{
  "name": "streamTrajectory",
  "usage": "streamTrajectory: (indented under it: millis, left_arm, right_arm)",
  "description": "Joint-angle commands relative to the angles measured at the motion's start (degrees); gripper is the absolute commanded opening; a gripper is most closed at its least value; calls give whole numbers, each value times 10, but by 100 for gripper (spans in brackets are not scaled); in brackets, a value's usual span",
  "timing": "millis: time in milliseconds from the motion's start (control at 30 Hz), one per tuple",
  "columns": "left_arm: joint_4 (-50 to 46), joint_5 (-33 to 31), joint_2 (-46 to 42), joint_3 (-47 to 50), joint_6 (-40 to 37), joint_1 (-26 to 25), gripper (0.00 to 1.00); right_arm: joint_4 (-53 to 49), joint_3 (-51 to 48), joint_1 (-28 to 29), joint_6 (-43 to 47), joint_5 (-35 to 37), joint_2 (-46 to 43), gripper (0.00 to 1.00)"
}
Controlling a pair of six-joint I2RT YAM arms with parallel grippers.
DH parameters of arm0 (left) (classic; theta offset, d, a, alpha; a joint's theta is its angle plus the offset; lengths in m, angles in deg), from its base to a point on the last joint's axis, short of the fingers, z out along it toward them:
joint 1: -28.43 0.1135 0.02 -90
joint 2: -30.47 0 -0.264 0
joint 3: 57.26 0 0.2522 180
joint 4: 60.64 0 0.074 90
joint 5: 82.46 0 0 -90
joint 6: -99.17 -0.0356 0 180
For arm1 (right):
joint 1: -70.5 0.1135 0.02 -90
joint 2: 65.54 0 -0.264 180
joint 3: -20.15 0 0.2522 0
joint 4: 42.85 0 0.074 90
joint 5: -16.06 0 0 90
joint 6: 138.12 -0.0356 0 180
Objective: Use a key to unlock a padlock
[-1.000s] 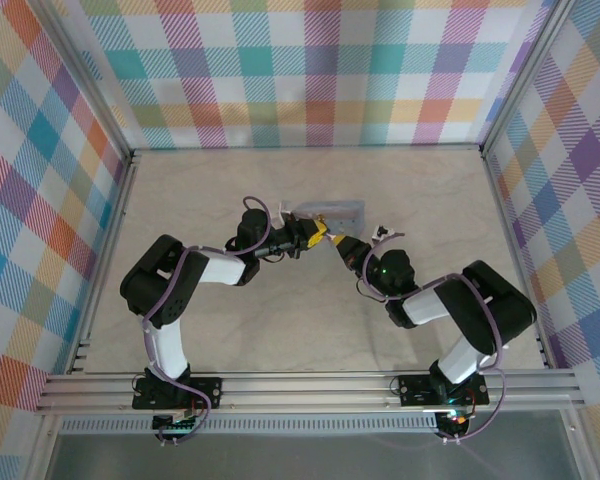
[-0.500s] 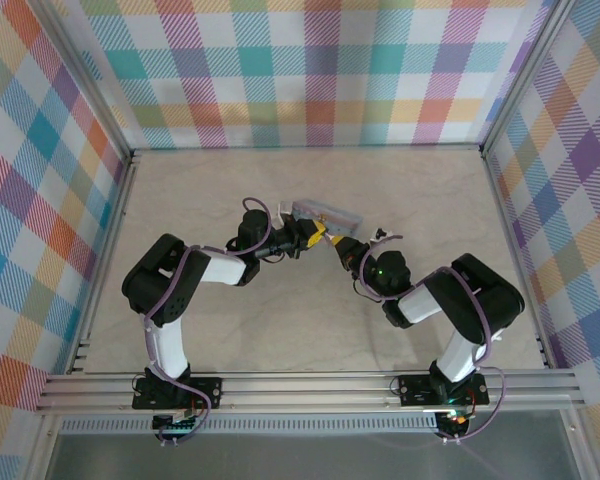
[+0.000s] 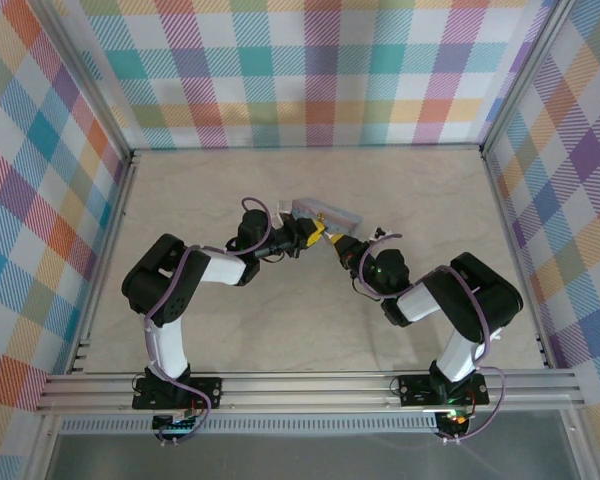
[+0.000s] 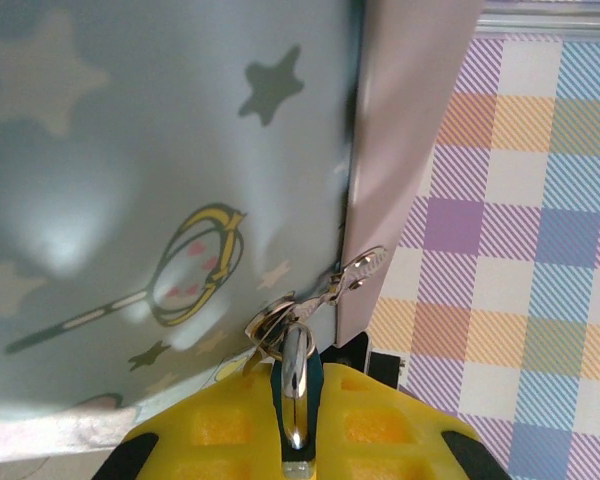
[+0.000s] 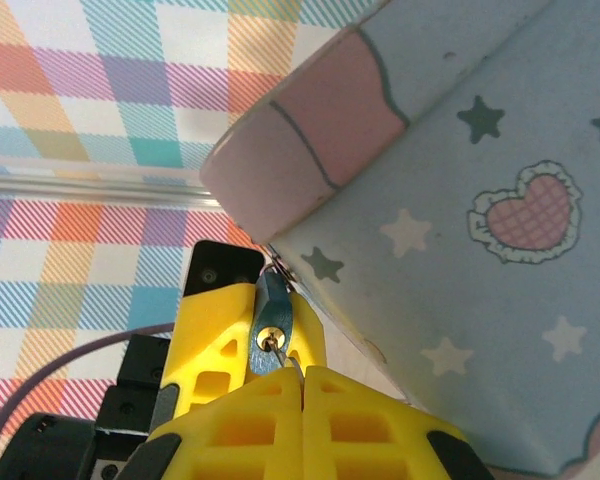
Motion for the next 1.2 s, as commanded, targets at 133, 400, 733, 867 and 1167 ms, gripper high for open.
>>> streamTrajectory:
  millis: [133, 400, 733, 867, 1167]
  left_arm:
    - [36, 57, -6, 2, 0, -20, 0]
    - [32, 56, -3, 4, -5, -20, 0]
    - [18, 61, -5, 7, -22, -20, 0]
    - [24, 60, -6, 9, -21, -20, 0]
    - [29, 63, -6, 12, -18, -16, 0]
  right_arm:
    - [36, 40, 11, 78, -54, 40, 0]
    - [32, 31, 13, 90, -41, -2, 0]
    - [36, 26, 2, 37, -64, -1, 0]
    - [36, 20, -4, 21, -59, 3, 0]
    - [35, -9, -25, 28, -50, -17, 0]
